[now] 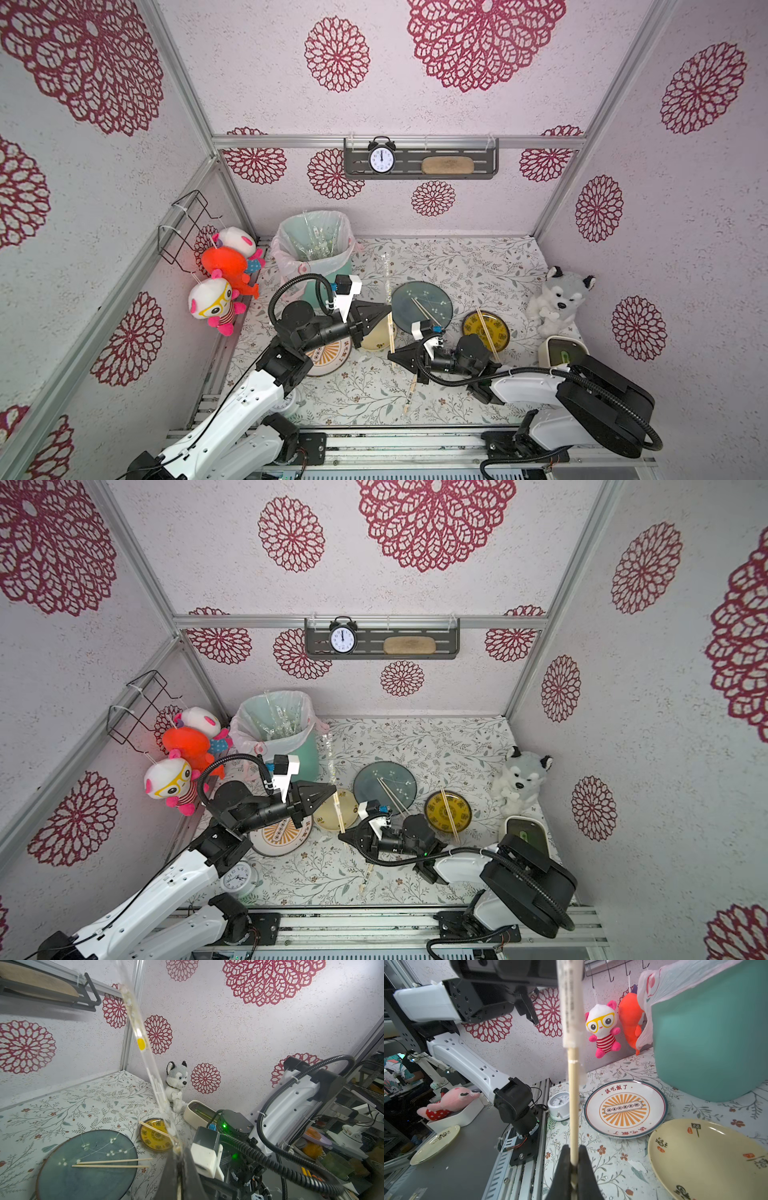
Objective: Remove the packaging of disposable chopsticks
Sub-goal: Remove the packet bag from the disposable chopsticks.
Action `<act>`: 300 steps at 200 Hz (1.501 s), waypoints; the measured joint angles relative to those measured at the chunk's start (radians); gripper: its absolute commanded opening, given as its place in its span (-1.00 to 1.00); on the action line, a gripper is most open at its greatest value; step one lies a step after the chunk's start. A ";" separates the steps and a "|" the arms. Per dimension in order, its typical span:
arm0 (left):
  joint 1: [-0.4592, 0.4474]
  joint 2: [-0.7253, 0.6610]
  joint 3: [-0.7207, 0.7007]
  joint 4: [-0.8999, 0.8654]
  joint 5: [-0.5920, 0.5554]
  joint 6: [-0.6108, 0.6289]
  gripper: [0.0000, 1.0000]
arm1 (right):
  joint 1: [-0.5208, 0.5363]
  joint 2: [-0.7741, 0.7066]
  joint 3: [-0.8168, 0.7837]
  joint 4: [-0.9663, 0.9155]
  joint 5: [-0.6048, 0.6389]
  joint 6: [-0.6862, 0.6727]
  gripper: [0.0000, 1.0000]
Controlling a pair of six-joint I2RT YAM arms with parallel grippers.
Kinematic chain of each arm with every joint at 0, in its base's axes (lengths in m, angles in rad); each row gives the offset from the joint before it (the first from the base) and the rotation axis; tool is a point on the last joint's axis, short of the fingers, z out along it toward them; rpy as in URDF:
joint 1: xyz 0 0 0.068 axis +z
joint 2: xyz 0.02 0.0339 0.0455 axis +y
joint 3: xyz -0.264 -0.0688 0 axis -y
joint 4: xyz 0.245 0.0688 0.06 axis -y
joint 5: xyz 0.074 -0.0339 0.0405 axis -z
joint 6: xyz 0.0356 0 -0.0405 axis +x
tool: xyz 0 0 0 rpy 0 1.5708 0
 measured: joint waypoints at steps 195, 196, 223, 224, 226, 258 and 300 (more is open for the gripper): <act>0.005 -0.104 0.001 0.137 -0.068 0.030 -0.13 | 0.024 0.006 0.029 -0.238 -0.044 -0.035 -1.00; 0.005 -0.103 0.003 0.138 -0.068 0.031 -0.13 | 0.024 0.007 0.029 -0.238 -0.044 -0.035 -1.00; 0.005 -0.077 0.029 0.138 -0.085 0.028 0.28 | 0.028 0.006 -0.003 -0.231 -0.043 -0.035 -1.00; 0.005 -0.077 0.029 0.135 -0.088 0.029 0.31 | 0.028 0.006 -0.003 -0.231 -0.043 -0.036 -1.00; 0.005 -0.077 0.029 0.127 -0.095 0.032 0.35 | 0.028 0.005 -0.005 -0.232 -0.043 -0.035 -1.00; 0.008 -0.151 -0.035 0.028 -0.240 0.041 0.79 | 0.028 -0.027 -0.017 -0.235 -0.036 -0.037 -1.00; 0.012 -0.127 -0.055 0.035 -0.251 0.029 0.66 | 0.029 -0.046 -0.018 -0.251 -0.032 -0.040 -1.00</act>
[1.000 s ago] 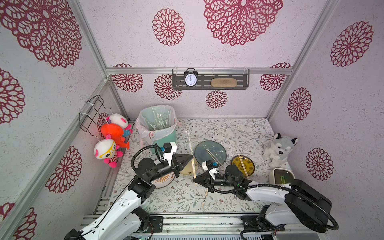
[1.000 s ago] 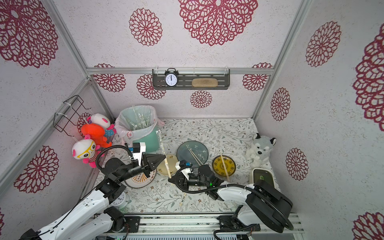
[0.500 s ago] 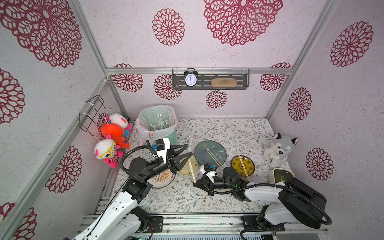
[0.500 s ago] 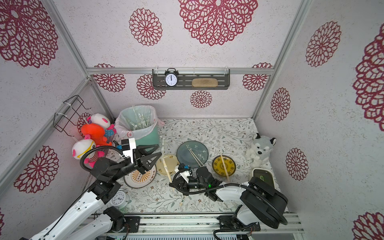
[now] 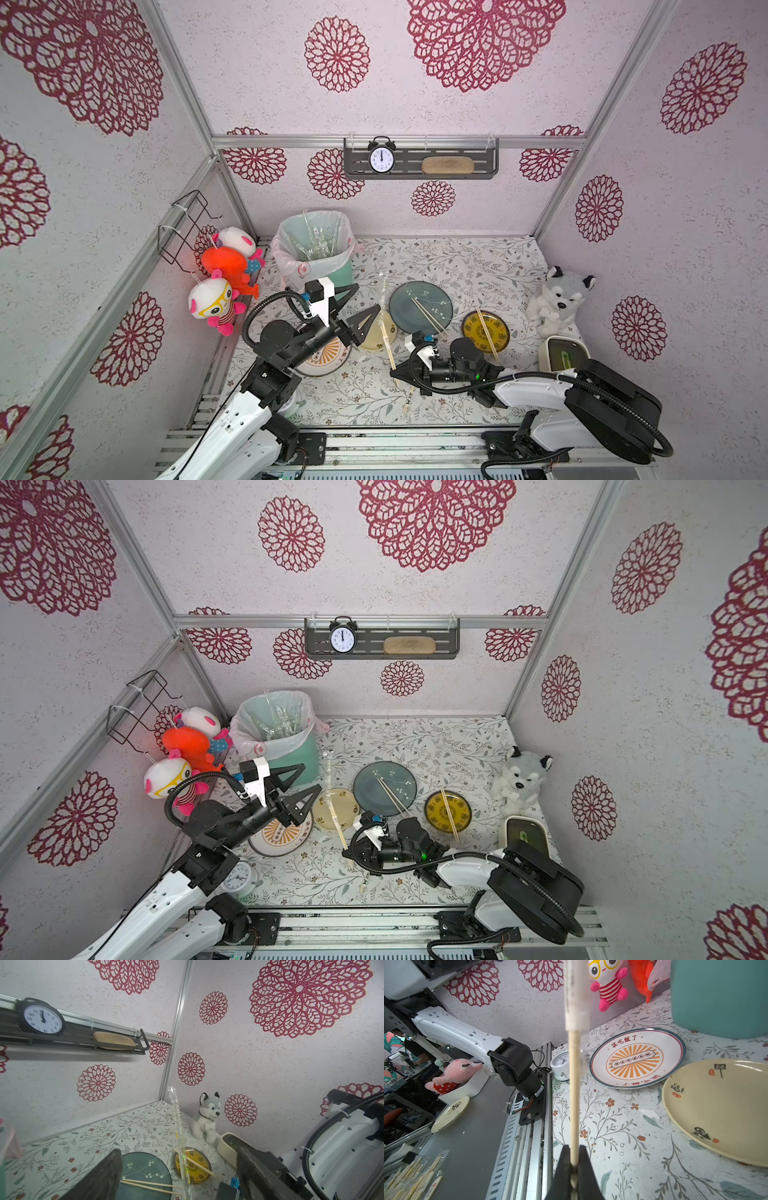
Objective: Remove the packaging of disposable chopsticks
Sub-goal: Remove the packet bag from the disposable chopsticks.
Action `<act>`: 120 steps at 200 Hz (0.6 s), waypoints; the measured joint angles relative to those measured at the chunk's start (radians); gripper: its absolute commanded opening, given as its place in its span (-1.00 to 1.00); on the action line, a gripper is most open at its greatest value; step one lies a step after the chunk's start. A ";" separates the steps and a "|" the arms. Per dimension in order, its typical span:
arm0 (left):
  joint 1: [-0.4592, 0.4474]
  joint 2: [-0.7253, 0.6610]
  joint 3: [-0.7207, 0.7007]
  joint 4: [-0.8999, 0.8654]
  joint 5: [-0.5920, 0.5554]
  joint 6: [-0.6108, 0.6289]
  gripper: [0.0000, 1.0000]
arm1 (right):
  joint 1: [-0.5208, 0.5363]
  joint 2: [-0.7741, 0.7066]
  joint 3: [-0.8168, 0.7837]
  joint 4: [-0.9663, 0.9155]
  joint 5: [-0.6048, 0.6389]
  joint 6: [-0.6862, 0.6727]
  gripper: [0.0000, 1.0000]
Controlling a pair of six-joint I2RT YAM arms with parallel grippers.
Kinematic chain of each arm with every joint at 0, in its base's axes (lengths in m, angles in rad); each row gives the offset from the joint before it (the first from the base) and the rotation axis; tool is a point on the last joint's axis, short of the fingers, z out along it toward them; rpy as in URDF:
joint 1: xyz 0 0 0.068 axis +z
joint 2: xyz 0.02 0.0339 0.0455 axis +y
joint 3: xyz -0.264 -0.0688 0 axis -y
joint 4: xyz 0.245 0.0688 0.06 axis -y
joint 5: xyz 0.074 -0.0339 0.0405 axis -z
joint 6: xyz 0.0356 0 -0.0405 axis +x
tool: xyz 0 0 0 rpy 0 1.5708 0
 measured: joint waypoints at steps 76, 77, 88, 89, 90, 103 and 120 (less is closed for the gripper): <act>0.007 0.188 0.040 0.037 0.065 -0.026 -0.78 | 0.002 0.007 0.004 -0.032 0.006 -0.001 -1.00; 0.007 0.186 0.041 0.036 0.064 -0.026 -0.78 | 0.002 0.007 0.004 -0.032 0.006 0.000 -1.00; 0.011 0.170 0.053 0.027 0.059 -0.025 -0.78 | 0.002 0.019 0.004 -0.031 0.006 0.000 -1.00; 0.011 0.169 0.054 0.027 0.059 -0.025 -0.78 | 0.002 0.021 0.004 -0.031 0.007 0.000 -1.00; 0.012 0.166 0.056 0.026 0.058 -0.025 -0.78 | 0.002 0.022 0.004 -0.031 0.007 0.000 -1.00; 0.020 0.147 0.085 0.013 0.051 -0.024 -0.77 | 0.002 0.046 0.004 -0.029 0.006 0.001 -1.00; 0.027 0.124 0.119 0.008 0.047 -0.021 -0.80 | 0.003 0.079 0.004 -0.026 0.006 0.003 -1.00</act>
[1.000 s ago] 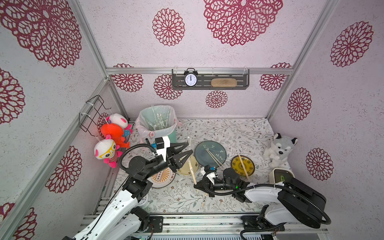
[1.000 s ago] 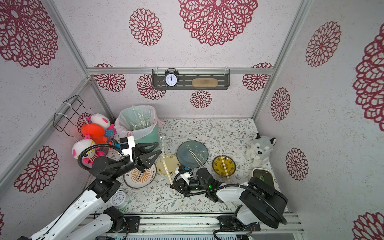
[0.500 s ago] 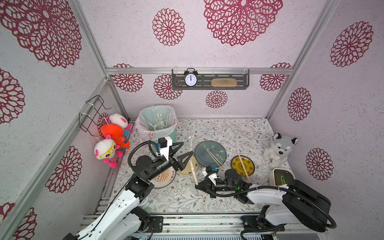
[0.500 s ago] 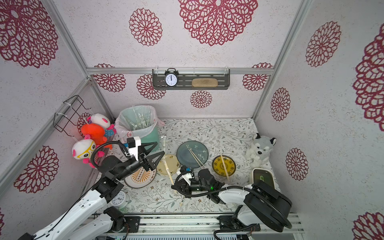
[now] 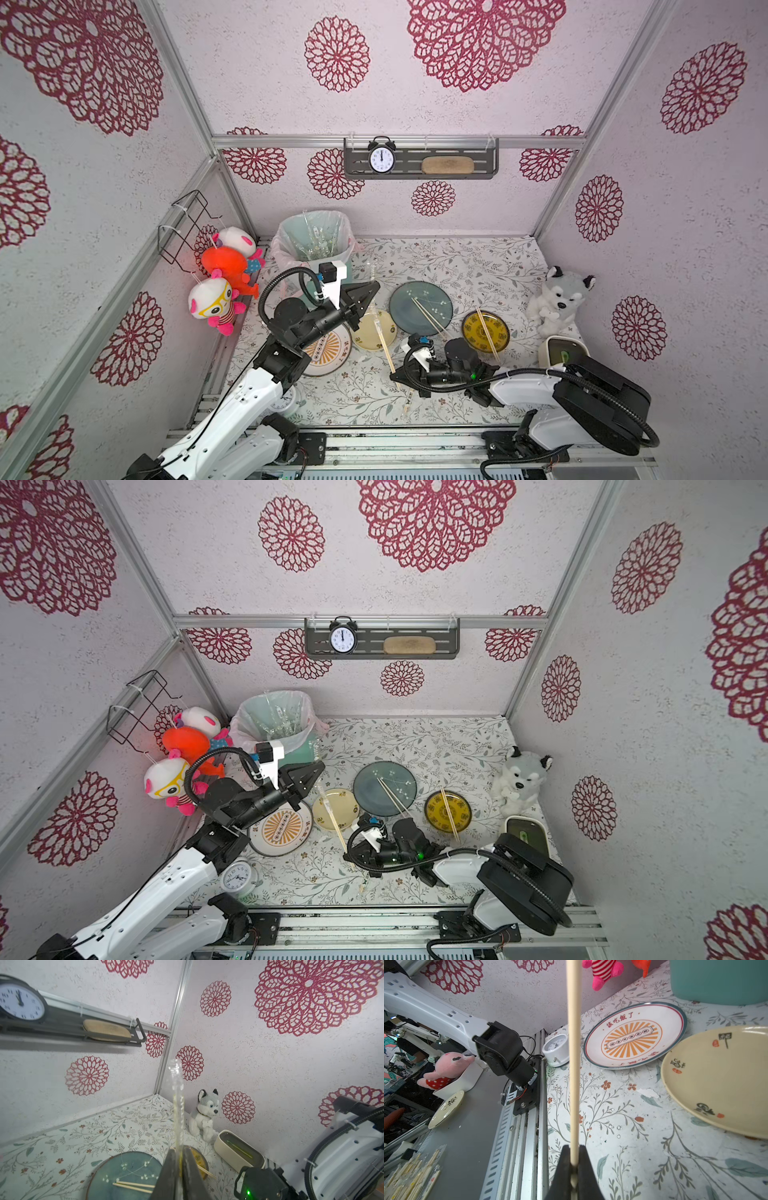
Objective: Remove the packaging of disposable chopsticks
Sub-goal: Remove the packet bag from the disposable chopsticks, then place the disposable chopsticks on the plate.
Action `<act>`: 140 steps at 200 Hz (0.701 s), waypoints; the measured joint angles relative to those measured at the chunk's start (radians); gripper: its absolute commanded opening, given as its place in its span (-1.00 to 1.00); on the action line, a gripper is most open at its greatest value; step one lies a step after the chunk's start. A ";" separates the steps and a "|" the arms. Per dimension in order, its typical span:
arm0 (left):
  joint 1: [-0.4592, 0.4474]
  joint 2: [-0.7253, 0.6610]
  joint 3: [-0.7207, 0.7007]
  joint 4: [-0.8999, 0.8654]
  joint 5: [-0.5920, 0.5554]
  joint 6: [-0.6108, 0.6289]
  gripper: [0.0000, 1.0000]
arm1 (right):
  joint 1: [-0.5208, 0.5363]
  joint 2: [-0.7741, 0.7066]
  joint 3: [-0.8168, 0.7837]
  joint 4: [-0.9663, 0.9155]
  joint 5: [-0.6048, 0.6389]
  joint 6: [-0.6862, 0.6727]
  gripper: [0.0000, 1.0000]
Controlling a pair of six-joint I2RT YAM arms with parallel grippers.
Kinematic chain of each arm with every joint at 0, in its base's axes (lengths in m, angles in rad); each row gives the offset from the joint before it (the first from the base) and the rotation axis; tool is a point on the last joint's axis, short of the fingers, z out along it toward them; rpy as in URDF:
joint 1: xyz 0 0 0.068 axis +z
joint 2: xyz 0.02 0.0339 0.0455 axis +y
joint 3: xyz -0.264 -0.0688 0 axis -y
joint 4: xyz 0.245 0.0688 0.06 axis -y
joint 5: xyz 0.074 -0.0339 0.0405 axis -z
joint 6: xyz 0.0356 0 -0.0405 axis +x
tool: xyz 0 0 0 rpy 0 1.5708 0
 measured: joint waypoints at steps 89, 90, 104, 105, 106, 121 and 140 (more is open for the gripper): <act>0.095 -0.089 0.298 -0.324 -0.280 0.092 -0.92 | 0.002 0.167 0.258 -0.184 0.082 0.230 -1.00; 0.095 -0.089 0.299 -0.326 -0.282 0.092 -0.92 | 0.002 0.169 0.261 -0.186 0.083 0.237 -1.00; 0.098 -0.078 0.319 -0.373 -0.310 0.090 -0.87 | 0.000 0.189 0.298 -0.234 0.089 0.306 -1.00; 0.099 -0.077 0.319 -0.375 -0.312 0.090 -0.87 | -0.001 0.191 0.302 -0.241 0.090 0.308 -1.00; 0.099 -0.075 0.320 -0.380 -0.314 0.090 -0.87 | -0.001 0.192 0.304 -0.245 0.090 0.310 -1.00; 0.101 -0.052 0.322 -0.438 -0.336 0.090 -0.89 | -0.009 0.212 0.355 -0.343 0.104 0.355 -1.00; 0.105 -0.018 0.322 -0.500 -0.353 0.087 -0.88 | -0.018 0.226 0.438 -0.512 0.142 0.365 -1.00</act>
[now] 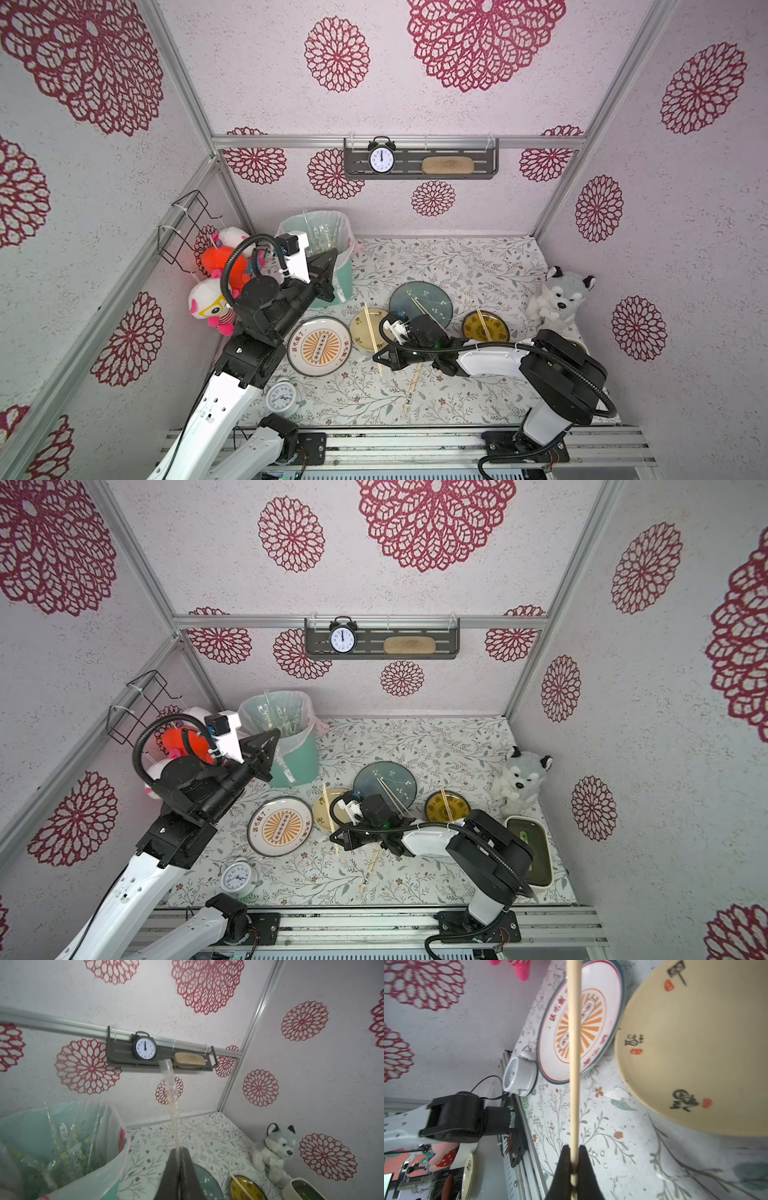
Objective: Remove the packaging of disposable chopsticks
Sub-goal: Place the disposable chopsticks on the plate.
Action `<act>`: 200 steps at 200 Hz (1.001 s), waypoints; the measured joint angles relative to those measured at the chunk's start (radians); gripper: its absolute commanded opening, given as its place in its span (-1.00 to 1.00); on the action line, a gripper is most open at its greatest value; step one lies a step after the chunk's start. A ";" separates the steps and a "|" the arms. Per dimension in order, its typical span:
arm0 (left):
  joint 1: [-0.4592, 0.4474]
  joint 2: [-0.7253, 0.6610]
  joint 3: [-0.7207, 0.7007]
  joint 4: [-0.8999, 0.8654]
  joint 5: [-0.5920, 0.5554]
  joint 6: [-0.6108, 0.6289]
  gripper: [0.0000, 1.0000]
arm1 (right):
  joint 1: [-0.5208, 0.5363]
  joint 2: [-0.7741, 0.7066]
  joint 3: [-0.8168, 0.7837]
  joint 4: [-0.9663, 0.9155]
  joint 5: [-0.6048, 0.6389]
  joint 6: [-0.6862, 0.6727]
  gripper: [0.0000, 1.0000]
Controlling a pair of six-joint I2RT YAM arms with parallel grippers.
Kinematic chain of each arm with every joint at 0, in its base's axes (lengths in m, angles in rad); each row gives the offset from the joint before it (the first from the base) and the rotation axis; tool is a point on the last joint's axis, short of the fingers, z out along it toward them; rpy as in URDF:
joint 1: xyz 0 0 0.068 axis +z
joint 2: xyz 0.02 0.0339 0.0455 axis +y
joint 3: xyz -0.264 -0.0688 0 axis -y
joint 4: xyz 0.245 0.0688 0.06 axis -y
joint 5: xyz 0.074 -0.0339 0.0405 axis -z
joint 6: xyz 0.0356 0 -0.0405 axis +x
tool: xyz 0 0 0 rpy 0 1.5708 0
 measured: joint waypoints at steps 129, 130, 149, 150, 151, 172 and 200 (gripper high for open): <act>0.030 0.036 0.016 -0.148 0.039 -0.011 -0.86 | -0.002 0.376 0.748 -1.045 0.343 -0.202 -1.00; 0.030 0.036 0.016 -0.148 0.039 -0.010 -0.86 | -0.002 0.377 0.752 -1.049 0.344 -0.203 -1.00; 0.041 0.036 0.016 -0.156 0.039 -0.010 -0.86 | -0.004 0.405 0.798 -1.097 0.356 -0.219 -1.00; 0.041 0.036 0.016 -0.156 0.039 -0.010 -0.86 | -0.004 0.406 0.800 -1.099 0.356 -0.219 -1.00; 0.042 0.036 0.016 -0.156 0.039 -0.010 -0.86 | -0.004 0.408 0.803 -1.102 0.356 -0.222 -1.00; 0.057 0.036 0.016 -0.159 0.043 -0.010 -0.86 | -0.004 0.430 0.837 -1.136 0.350 -0.237 -1.00; 0.064 0.036 0.016 -0.158 0.061 -0.011 -0.86 | -0.006 0.446 0.891 -1.196 0.340 -0.254 -1.00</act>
